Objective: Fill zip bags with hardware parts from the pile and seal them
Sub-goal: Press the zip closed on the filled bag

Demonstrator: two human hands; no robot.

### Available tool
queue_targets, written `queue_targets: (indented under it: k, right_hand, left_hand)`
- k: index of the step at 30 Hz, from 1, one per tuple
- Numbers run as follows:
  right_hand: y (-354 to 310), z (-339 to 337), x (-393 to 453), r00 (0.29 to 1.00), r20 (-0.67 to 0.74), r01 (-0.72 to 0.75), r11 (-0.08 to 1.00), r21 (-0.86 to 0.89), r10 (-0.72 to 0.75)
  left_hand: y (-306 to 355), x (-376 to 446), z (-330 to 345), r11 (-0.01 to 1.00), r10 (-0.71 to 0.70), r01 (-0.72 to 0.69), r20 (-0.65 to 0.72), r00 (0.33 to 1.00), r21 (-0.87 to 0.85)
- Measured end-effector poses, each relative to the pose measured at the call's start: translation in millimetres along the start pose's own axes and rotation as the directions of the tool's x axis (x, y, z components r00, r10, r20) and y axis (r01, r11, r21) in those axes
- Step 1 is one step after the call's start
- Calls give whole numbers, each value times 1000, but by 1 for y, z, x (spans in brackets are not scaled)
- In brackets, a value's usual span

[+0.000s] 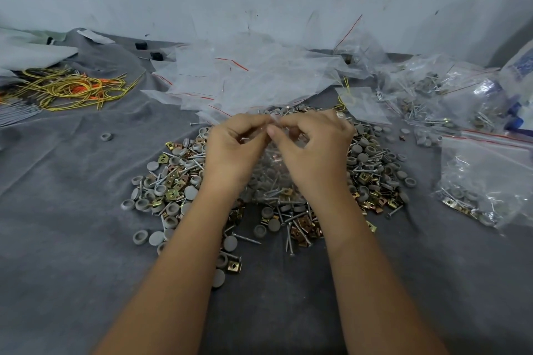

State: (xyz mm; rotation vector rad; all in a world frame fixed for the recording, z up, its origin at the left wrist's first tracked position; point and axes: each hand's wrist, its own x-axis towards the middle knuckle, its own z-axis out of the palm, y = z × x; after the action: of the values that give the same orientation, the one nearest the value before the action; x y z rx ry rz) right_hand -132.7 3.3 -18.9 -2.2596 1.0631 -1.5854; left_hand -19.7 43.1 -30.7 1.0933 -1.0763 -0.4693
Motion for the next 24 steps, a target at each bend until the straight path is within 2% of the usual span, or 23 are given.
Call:
queue_targets:
  k: [9, 15, 19, 21, 22, 24]
  right_hand:
    - [-1, 0, -2, 999, -35, 11, 1000, -20, -12]
    - [1, 0, -3, 979, -98, 151, 955, -257, -181]
    - [4, -3, -2, 958, -123, 218, 939, -267, -257]
    - [3, -3, -1, 976, -103, 167, 963, -213, -192]
    - [1, -3, -1, 989, -92, 101, 986, -132, -114]
    - [-2, -5, 2, 986, 10, -165, 971, 170, 166]
  left_hand:
    - [2, -3, 6, 991, 25, -35, 76, 997, 128]
    - [3, -5, 8, 977, 21, -34, 65, 998, 211]
    - [1, -5, 7, 946, 70, -91, 80, 994, 311]
    - [-1, -4, 6, 960, 45, -62, 69, 997, 272]
    - [-1, -3, 6, 972, 24, -36, 54, 998, 230]
    - [-2, -3, 5, 979, 25, -32, 34, 999, 202]
